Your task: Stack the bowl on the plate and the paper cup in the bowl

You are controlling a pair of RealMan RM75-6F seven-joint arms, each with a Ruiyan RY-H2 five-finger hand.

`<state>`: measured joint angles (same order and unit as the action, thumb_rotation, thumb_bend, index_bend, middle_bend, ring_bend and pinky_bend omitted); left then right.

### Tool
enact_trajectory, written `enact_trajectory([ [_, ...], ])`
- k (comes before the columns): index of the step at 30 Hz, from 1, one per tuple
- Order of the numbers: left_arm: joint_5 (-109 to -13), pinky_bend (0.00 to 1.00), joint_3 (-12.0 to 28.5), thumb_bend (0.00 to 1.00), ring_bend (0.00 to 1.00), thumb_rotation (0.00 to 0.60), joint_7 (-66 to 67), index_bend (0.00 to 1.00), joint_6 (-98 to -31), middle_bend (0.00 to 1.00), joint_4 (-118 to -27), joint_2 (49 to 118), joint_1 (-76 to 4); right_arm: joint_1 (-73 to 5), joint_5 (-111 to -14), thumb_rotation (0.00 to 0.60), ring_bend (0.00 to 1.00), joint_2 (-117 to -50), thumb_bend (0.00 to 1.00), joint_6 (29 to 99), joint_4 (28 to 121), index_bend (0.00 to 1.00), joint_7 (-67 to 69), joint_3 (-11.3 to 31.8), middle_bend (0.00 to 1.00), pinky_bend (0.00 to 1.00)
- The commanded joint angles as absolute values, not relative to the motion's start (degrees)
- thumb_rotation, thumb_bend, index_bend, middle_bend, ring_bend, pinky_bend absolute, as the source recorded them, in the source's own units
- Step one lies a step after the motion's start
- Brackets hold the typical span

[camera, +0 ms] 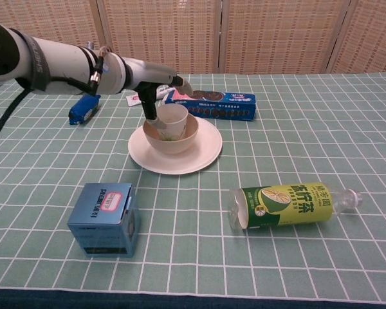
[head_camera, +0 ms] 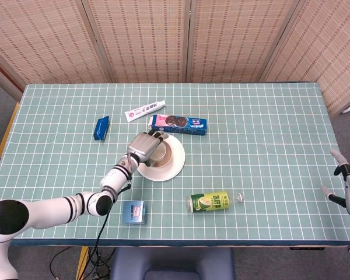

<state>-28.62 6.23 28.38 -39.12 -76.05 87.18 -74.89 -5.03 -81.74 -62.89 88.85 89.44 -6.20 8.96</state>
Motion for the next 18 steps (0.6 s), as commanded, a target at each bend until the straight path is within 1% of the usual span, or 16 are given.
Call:
enact_trajectory([
  [1, -30.5, 0.25, 6.9, 0.27, 0.02, 0.600, 26.5, 0.09, -41.5, 0.06, -78.9, 85.0, -72.9, -5.0, -81.7, 0.600, 0.47, -62.8, 0.03, 88.9, 89.5, 0.17, -6.1, 9.0, 0.50, 0.68],
  [4, -32.5, 0.25, 6.8, 0.27, 0.02, 0.600, 25.1, 0.09, -44.3, 0.06, -82.4, 82.4, -70.5, -4.9, -81.7, 0.600, 0.47, -62.8, 0.03, 89.1, 89.4, 0.17, -6.0, 9.0, 0.50, 0.68],
  [8, -34.5, 0.25, 5.6, 0.27, 0.02, 0.600, 24.5, 0.10, -48.5, 0.06, -87.1, 78.5, -67.0, -4.7, -81.6, 0.600, 0.47, -62.8, 0.03, 89.1, 89.3, 0.17, -5.7, 9.0, 0.50, 0.68],
  [13, -37.3, 0.25, 4.6, 0.27, 0.02, 0.600, 23.1, 0.12, -56.5, 0.06, -92.2, 74.9, -61.3, -4.8, -81.6, 0.600, 0.47, -62.5, 0.03, 88.7, 89.3, 0.17, -5.5, 8.9, 0.50, 0.68],
  [16, -39.5, 0.25, 3.9, 0.27, 0.02, 0.600, 21.9, 0.13, -61.0, 0.06, -95.0, 72.8, -57.6, -5.0, -82.0, 0.600, 0.47, -61.3, 0.03, 87.2, 89.9, 0.17, -4.5, 8.2, 0.50, 0.68],
  [18, -41.7, 0.25, 3.0, 0.27, 0.02, 0.600, 20.8, 0.13, -64.1, 0.06, -96.5, 71.6, -54.5, -5.1, -82.4, 0.600, 0.45, -60.4, 0.03, 86.3, 90.5, 0.17, -3.8, 7.7, 0.49, 0.67],
])
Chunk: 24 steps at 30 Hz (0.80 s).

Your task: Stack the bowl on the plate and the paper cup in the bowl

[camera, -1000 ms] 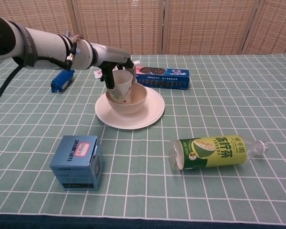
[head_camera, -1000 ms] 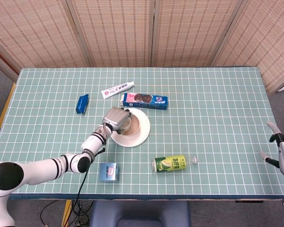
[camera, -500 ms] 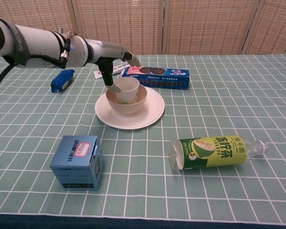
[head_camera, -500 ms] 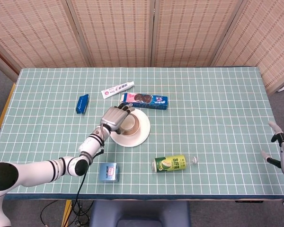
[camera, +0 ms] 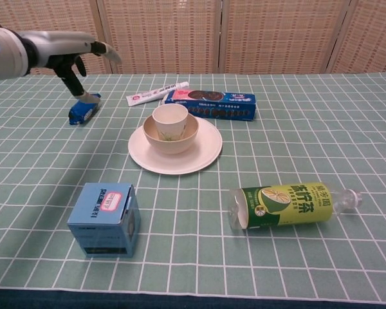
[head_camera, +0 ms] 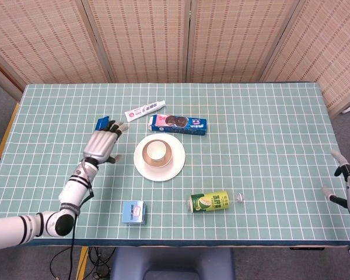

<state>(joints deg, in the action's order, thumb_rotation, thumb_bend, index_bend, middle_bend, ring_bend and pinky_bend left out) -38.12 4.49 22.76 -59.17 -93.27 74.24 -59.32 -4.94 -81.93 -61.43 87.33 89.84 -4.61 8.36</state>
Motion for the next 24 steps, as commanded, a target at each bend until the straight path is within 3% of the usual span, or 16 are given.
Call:
enact_trajectory([
  [1, -42.6, 0.25, 2.4, 0.27, 0.02, 0.600, 20.4, 0.14, -65.5, 0.06, -96.9, 71.2, -53.1, -5.1, -82.6, 0.600, 0.44, -60.3, 0.03, 86.1, 90.7, 0.17, -3.7, 7.5, 0.48, 0.66],
  [13, -55.5, 0.25, -3.8, 0.27, 0.03, 0.600, 18.0, 0.16, -83.5, 0.06, -99.1, 68.6, -35.7, -6.0, -86.6, 0.600, 0.33, -58.8, 0.06, 83.0, 92.0, 0.17, 1.4, 4.6, 0.40, 0.55],
  [18, -59.7, 0.25, -5.0, 0.27, 0.03, 0.600, 18.3, 0.16, -88.5, 0.06, -100.4, 67.6, -30.3, -6.5, -88.4, 0.600, 0.27, -58.1, 0.07, 81.3, 92.2, 0.17, 4.3, 3.2, 0.37, 0.44],
  [24, -63.8, 0.25, -5.9, 0.27, 0.03, 0.600, 19.2, 0.16, -92.7, 0.06, -102.0, 66.9, -25.1, -6.2, -90.0, 0.600, 0.25, -57.6, 0.07, 81.2, 92.0, 0.17, 8.2, 1.7, 0.35, 0.41],
])
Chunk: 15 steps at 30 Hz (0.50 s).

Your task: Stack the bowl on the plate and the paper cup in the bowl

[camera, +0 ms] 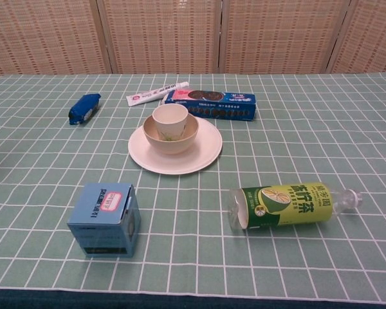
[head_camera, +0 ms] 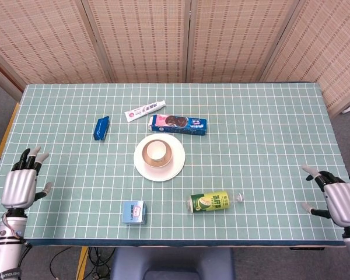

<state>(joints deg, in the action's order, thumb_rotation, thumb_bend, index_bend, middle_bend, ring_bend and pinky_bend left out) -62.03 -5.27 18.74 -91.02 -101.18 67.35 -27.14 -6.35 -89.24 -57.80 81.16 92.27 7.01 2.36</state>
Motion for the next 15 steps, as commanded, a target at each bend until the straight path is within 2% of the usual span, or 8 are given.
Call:
enact_trajectory([
  [1, -64.8, 0.25, -6.0, 0.27, 0.03, 0.600, 19.4, 0.16, -93.4, 0.06, -102.3, 66.9, -24.2, -6.0, -90.3, 0.600, 0.24, -57.7, 0.07, 81.6, 91.6, 0.17, 8.4, 1.5, 0.35, 0.41],
  [9, -69.9, 0.25, -6.4, 0.27, 0.03, 0.600, 21.3, 0.17, -96.8, 0.06, -104.5, 66.9, -18.8, -4.6, -91.2, 0.600, 0.24, -59.4, 0.07, 84.2, 89.3, 0.17, 8.9, 0.9, 0.35, 0.41],
  [15, -72.2, 0.22, -4.5, 0.27, 0.02, 0.600, 22.7, 0.17, -98.3, 0.06, -103.8, 68.9, -16.4, -4.4, -91.2, 0.600, 0.24, -59.7, 0.07, 84.7, 88.5, 0.17, 10.2, 0.8, 0.35, 0.41],
])
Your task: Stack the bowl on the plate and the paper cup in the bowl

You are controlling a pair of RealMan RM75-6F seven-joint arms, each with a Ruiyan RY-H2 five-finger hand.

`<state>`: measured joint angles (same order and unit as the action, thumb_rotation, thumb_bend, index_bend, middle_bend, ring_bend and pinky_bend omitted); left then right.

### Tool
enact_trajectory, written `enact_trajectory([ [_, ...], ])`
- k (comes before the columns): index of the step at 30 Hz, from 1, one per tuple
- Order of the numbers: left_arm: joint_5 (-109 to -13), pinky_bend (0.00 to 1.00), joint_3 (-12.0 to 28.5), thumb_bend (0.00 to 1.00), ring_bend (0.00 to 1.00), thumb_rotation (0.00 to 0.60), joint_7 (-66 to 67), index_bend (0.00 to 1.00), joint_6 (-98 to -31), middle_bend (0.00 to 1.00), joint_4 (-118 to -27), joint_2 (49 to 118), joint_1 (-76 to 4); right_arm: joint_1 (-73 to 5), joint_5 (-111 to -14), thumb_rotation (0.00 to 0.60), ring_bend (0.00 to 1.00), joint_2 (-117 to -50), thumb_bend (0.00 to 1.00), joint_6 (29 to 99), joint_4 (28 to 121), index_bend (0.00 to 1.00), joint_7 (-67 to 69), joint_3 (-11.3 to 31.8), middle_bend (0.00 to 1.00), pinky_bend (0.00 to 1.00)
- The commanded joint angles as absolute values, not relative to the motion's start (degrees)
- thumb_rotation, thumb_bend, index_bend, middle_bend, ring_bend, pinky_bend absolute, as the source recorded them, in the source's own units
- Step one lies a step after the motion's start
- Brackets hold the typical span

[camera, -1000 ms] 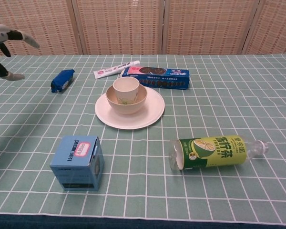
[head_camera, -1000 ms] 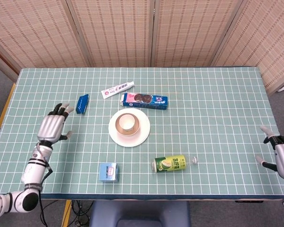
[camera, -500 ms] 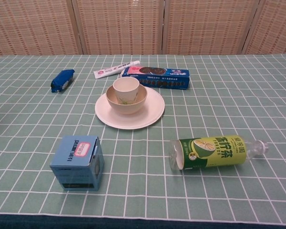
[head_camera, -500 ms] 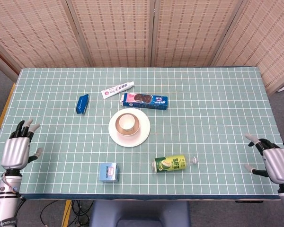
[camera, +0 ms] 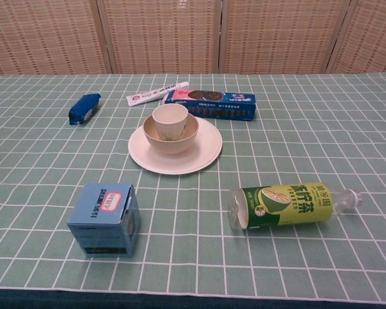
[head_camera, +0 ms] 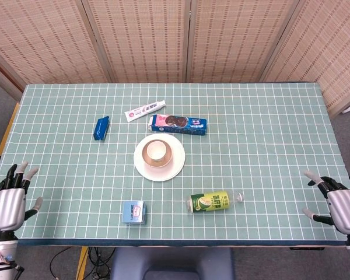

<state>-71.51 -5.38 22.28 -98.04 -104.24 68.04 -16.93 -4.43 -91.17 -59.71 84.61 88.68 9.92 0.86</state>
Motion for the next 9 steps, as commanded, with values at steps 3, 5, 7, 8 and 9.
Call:
enact_trajectory([
  [3, -73.4, 0.21, -3.6, 0.27, 0.02, 0.600, 22.3, 0.17, -97.4, 0.06, -103.7, 69.5, -16.1, -4.3, -91.1, 0.600, 0.24, -59.8, 0.06, 84.8, 88.4, 0.17, 10.7, 0.8, 0.35, 0.41],
  [5, -74.4, 0.21, -3.2, 0.27, 0.02, 0.600, 22.4, 0.17, -96.9, 0.06, -103.6, 69.6, -15.9, -4.2, -91.0, 0.600, 0.24, -59.8, 0.06, 84.9, 88.2, 0.17, 10.9, 0.7, 0.35, 0.41],
  [7, -75.1, 0.20, -2.8, 0.27, 0.02, 0.600, 22.9, 0.17, -96.6, 0.06, -103.6, 69.7, -15.8, -4.1, -90.9, 0.600, 0.24, -59.9, 0.06, 85.0, 88.0, 0.17, 11.0, 0.8, 0.35, 0.41],
  [8, -75.4, 0.20, -2.6, 0.27, 0.02, 0.600, 23.2, 0.17, -96.4, 0.06, -103.6, 69.7, -15.7, -4.0, -90.9, 0.600, 0.24, -59.9, 0.06, 85.2, 88.0, 0.17, 11.1, 0.8, 0.35, 0.41],
  [9, -75.6, 0.20, -2.4, 0.27, 0.02, 0.600, 23.5, 0.17, -96.3, 0.06, -103.6, 69.7, -15.5, -4.0, -91.0, 0.600, 0.24, -59.9, 0.06, 85.4, 88.0, 0.17, 11.2, 0.8, 0.35, 0.41],
])
